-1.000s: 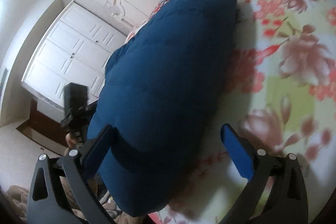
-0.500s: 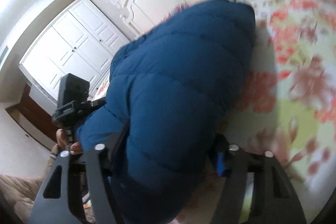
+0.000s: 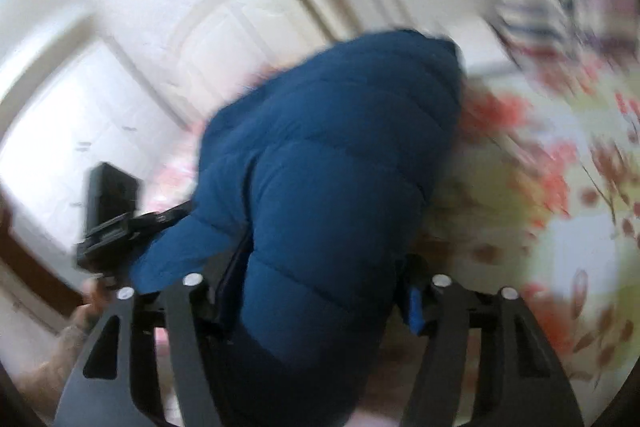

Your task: Fold large clothes

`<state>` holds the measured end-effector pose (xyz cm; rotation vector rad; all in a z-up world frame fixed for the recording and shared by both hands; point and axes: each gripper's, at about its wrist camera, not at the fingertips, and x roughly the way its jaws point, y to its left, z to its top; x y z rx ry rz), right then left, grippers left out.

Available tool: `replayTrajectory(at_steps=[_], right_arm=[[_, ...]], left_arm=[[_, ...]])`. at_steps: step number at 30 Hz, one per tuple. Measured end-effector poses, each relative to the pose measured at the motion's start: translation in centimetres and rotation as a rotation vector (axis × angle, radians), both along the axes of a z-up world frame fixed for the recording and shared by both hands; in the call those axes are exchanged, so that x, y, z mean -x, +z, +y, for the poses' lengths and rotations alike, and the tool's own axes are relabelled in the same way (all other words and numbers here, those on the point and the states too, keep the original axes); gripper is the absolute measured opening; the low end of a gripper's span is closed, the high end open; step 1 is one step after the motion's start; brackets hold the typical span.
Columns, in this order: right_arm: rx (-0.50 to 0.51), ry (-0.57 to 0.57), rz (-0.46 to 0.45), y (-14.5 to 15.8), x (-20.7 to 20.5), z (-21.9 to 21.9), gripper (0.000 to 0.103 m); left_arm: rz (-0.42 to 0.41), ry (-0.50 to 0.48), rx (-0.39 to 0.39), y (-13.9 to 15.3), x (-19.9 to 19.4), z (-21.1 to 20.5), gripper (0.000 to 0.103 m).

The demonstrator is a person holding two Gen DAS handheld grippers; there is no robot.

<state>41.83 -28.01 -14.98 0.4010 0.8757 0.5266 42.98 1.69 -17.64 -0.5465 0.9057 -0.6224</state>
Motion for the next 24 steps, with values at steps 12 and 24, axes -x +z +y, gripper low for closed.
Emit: replayTrajectory(at_steps=[12, 24], right_arm=[[0.359, -0.012, -0.355, 6.3, 6.6, 10.2, 0.090], [0.725, 0.202, -0.444, 3.5, 11.5, 21.5, 0.089]], left_arm=[[-0.315, 0.347, -0.259, 6.2, 6.7, 3.3, 0.094], [-0.434, 0.563, -0.702, 10.7, 15.9, 5.0, 0.098]])
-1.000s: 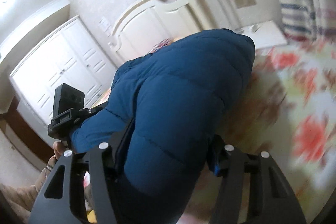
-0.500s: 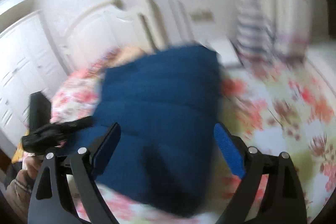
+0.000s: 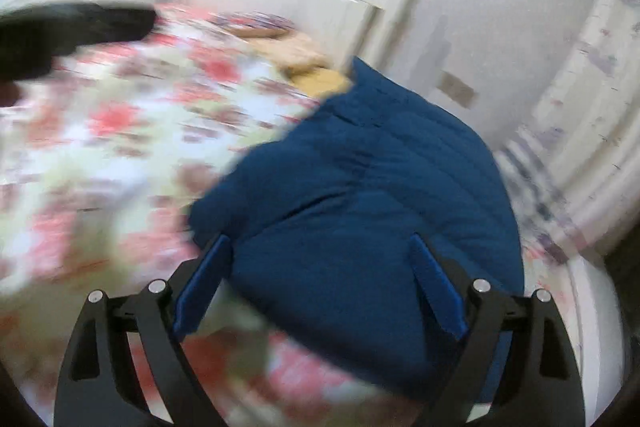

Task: Fold large clothes
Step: 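Release the folded jacket and pull both grippers back from it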

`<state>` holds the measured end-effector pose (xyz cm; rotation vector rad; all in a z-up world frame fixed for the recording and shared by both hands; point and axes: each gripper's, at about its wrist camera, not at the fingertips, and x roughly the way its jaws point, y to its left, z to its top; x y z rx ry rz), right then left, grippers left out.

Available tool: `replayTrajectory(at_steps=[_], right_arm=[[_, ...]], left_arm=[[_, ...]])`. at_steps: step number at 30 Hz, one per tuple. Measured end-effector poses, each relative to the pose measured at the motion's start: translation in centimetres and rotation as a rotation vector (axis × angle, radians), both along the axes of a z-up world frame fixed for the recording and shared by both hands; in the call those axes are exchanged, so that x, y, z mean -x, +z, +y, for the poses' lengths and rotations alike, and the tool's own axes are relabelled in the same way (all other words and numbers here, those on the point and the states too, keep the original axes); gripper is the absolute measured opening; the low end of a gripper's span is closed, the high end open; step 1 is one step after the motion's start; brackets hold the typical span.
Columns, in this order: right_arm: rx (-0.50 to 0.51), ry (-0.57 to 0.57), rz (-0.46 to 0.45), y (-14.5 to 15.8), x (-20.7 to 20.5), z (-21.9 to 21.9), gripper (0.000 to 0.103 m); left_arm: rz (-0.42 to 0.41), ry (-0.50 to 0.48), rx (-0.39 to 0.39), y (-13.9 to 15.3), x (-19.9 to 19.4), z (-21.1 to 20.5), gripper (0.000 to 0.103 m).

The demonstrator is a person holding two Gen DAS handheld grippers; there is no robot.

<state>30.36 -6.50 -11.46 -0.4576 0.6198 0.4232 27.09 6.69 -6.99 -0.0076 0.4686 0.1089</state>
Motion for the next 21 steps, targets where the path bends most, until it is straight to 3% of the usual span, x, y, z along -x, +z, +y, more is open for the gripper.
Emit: replayTrajectory(at_steps=[3, 7, 11, 16, 21], right_arm=[[-0.038, 0.017, -0.046, 3.2, 3.7, -1.7, 0.090], [-0.243, -0.108, -0.147, 10.6, 7.6, -7.1, 0.101], [-0.386, -0.228, -0.258, 16.2, 11.4, -11.0, 0.101], [-0.342, -0.373, -0.299, 17.7, 14.0, -12.4, 0.101], [-0.291, -0.447, -0.223, 15.3, 14.5, -13.4, 0.101]], left_arm=[[-0.026, 0.038, -0.057, 1.7, 1.7, -0.5, 0.098], [-0.096, 0.042, -0.097, 4.6, 4.8, -2.5, 0.098], [-0.141, -0.028, -0.107, 7.4, 7.4, -5.0, 0.098], [-0.176, -0.058, -0.129, 9.0, 10.5, -7.8, 0.098], [-0.134, -0.108, -0.129, 8.3, 11.4, -10.1, 0.098]])
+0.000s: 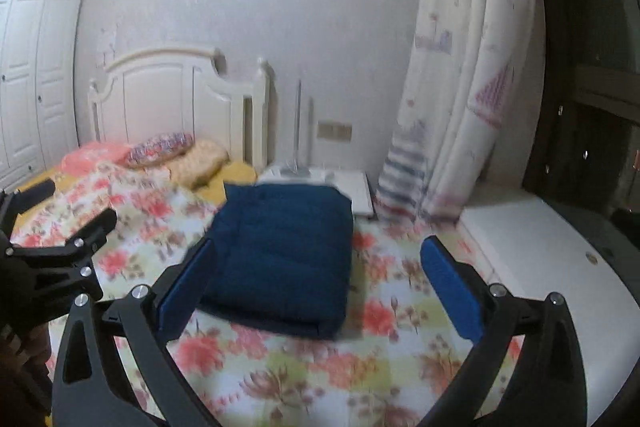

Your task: Fold large clothes

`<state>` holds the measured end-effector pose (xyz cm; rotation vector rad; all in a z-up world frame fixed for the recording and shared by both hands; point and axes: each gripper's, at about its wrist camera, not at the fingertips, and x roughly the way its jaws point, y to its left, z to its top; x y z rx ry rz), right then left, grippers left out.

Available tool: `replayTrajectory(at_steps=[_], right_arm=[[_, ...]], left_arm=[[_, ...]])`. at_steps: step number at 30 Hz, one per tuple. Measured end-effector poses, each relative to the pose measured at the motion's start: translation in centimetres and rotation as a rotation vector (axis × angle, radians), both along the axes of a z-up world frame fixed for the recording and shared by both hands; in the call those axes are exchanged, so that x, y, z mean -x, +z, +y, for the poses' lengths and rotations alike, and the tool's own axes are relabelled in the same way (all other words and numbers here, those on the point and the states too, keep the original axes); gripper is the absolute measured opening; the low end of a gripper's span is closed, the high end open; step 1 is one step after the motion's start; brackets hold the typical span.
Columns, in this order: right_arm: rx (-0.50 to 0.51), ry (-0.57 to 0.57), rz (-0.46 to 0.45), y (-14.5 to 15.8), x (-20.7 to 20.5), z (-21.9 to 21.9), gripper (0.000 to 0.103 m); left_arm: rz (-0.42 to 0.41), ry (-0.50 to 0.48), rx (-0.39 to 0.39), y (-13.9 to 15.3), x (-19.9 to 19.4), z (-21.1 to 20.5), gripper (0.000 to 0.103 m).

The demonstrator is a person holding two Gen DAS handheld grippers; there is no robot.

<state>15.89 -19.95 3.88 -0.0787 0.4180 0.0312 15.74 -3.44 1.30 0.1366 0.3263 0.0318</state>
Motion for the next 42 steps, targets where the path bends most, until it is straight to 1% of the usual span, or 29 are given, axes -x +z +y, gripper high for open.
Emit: replayTrajectory(at_steps=[5, 15, 27, 42], right_arm=[[0.012, -0.007, 0.061, -2.0, -0.5, -0.3, 0.101], [0.035, 0.027, 0.114, -4.1, -1.5, 0.8, 0.101], [0.052, 0.070, 0.105, -4.1, -0.9, 1.9, 0.101], [0.048, 0.081, 0.100, -3.9, -0.7, 2.1, 0.101]], left_arm=[[0.034, -0.044, -0.020, -1.1, 0.2, -1.9, 0.098], [0.048, -0.045, 0.008, -1.4, 0.0, -1.6, 0.098], [0.038, -0.028, 0.032, -0.9, 0.3, -0.6, 0.098], [0.036, -0.025, 0.030, -0.8, 0.6, -0.6, 0.098]])
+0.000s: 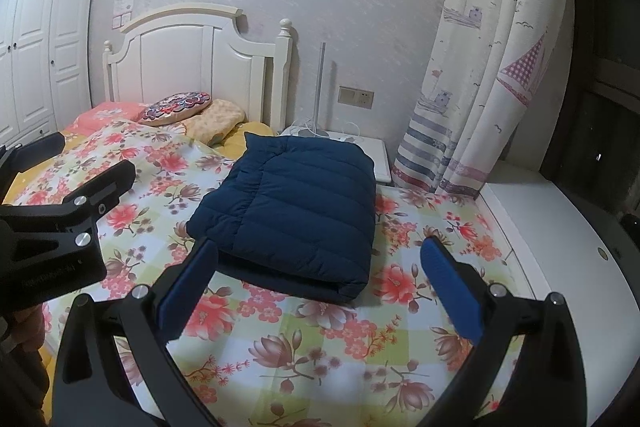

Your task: Fold large clothes

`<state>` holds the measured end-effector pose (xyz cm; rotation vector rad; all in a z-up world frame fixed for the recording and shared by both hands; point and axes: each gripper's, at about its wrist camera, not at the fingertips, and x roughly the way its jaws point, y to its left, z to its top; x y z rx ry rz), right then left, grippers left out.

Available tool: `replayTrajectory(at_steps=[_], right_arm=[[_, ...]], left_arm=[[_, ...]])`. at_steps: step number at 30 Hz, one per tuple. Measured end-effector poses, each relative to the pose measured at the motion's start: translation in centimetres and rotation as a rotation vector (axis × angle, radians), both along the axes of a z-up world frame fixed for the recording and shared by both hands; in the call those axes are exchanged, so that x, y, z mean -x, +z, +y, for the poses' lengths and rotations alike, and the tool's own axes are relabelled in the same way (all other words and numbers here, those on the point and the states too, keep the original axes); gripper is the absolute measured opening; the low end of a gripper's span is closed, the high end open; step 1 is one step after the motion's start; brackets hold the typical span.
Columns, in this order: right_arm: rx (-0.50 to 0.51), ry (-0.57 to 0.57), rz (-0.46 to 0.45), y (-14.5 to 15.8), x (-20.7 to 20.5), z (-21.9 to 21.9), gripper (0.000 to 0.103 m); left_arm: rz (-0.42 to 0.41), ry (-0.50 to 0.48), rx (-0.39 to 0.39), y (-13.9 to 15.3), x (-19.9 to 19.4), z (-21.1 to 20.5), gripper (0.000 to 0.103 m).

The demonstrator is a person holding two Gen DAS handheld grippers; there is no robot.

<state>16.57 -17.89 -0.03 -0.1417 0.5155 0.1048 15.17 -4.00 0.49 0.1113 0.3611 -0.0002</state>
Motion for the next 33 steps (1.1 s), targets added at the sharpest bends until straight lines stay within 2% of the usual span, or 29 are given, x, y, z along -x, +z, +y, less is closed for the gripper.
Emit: replayTrajectory(at_steps=[16, 23, 26, 29, 32, 33], right_arm=[[0.001, -0.004, 0.005, 0.0, 0.0, 0.3, 0.101], [0.005, -0.003, 0.043, -1.4, -1.4, 0.7, 0.101], [-0.001, -0.006, 0.077, -2.9, -2.9, 0.4, 0.101], [-0.017, -0.033, 0.091, -4.0, -4.8, -2.0, 0.100], [-0.014, -0.191, 0.097, -4.3, -7.1, -9.6, 0.100], [-0.009, -0.288, 0.116, -4.5, -8.2, -14.1, 0.100]], left_arm=[[0.001, -0.001, -0.003, -0.1, 0.1, 0.1, 0.098], [0.003, 0.003, 0.003, -1.1, -0.7, 0.2, 0.098], [0.058, -0.043, -0.004, -2.7, -2.8, 0.1, 0.098], [0.190, -0.097, 0.018, -4.8, -6.7, 2.0, 0.098], [0.298, 0.021, 0.081, -6.5, -11.5, 9.0, 0.098], [0.335, 0.070, 0.126, -7.0, -13.6, 13.5, 0.098]])
